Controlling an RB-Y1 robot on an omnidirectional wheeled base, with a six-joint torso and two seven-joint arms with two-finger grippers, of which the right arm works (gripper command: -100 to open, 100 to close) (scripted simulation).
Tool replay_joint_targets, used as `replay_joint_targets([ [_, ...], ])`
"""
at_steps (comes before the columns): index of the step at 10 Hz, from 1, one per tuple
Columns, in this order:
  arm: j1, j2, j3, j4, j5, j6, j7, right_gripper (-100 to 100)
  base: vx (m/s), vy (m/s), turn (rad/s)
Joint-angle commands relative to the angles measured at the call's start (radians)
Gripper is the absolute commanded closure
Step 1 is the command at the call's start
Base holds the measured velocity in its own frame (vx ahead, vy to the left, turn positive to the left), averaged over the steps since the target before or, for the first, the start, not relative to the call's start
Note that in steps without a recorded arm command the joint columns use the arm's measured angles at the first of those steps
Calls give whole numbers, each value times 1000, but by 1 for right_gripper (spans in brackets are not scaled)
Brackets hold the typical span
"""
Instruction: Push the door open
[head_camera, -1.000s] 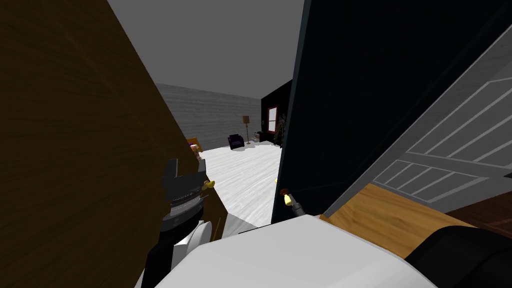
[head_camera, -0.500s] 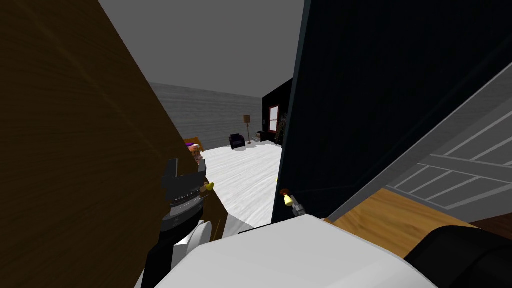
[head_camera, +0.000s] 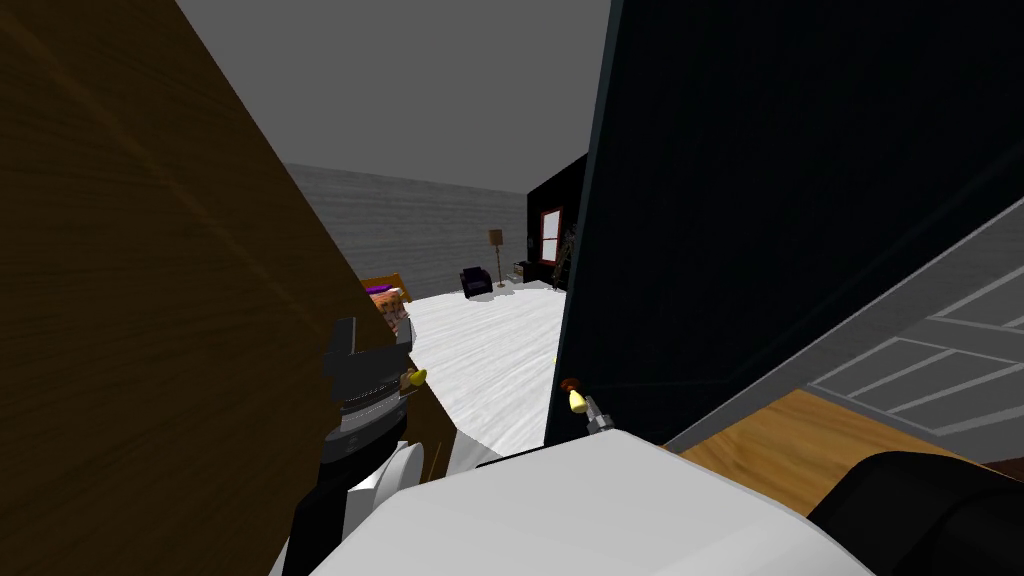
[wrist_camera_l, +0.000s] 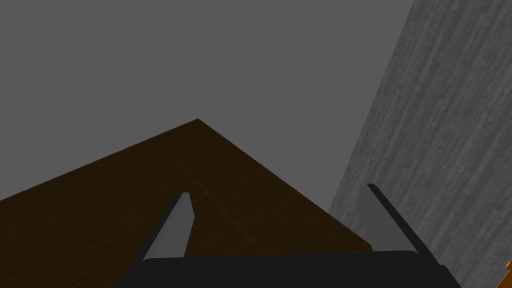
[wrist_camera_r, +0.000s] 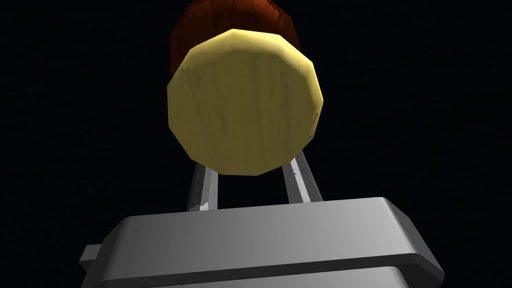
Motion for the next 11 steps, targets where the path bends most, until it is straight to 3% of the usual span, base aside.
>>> replay_joint_targets([
  [1,19,12,10,-13,-25,-12,-50,100,63,-18,82],
  [5,41,24,16,-25,-61,-17,-148,100,54,-3,40],
  [6,42,20,27,-25,-75,-10,-161,-100,12,-18,10],
  [10,55,28,82,-37,-128,-17,-266,-100,-47,-20,2],
  [11,55,28,82,-37,-128,-17,-273,-100,-32,4,14],
])
